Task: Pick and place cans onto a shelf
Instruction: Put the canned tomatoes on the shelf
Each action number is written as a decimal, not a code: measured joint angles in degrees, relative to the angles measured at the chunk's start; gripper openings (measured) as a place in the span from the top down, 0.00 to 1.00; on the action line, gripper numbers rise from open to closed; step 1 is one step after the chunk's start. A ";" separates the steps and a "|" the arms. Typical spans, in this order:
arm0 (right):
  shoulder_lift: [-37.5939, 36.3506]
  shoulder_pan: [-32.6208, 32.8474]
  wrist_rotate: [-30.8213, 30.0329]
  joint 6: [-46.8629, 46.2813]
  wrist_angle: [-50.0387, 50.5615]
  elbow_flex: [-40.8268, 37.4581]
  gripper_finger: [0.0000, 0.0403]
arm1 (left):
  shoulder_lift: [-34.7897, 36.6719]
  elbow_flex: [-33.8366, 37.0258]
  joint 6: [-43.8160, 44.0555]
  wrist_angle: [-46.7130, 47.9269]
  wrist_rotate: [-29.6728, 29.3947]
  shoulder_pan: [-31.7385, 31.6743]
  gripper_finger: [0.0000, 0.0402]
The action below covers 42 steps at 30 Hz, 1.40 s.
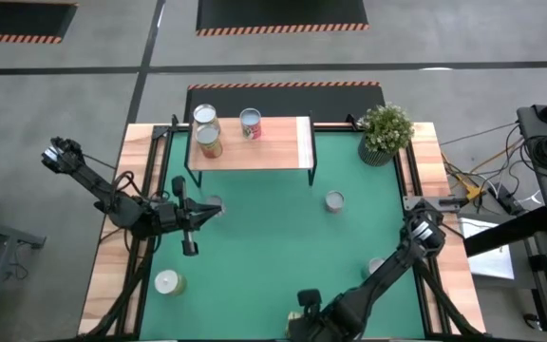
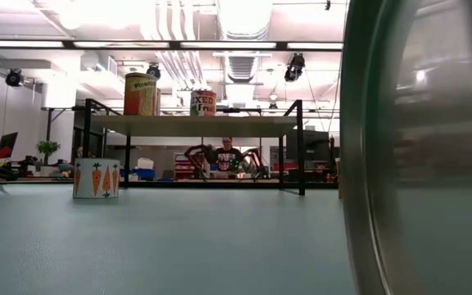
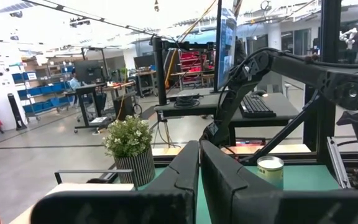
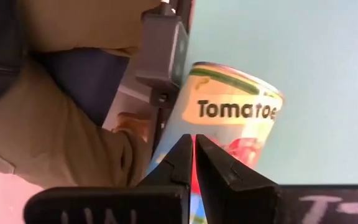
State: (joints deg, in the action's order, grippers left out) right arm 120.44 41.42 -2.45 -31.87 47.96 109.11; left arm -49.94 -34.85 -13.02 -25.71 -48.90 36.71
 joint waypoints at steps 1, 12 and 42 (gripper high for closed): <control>0.00 -0.08 0.02 0.18 -0.10 -0.14 0.98 | 0.00 0.00 0.01 -0.01 0.00 0.00 1.00; -0.15 -0.74 1.63 2.50 -2.78 -2.26 0.98 | -0.01 0.00 0.01 -0.01 0.00 0.00 1.00; -9.54 -6.31 -9.51 -3.23 17.27 -4.38 0.80 | -0.10 0.05 0.20 -0.01 -0.02 0.00 1.00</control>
State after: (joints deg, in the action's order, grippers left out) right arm 110.91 35.10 -11.96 -35.09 65.23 104.74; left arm -50.04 -34.80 -12.82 -25.71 -48.92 36.71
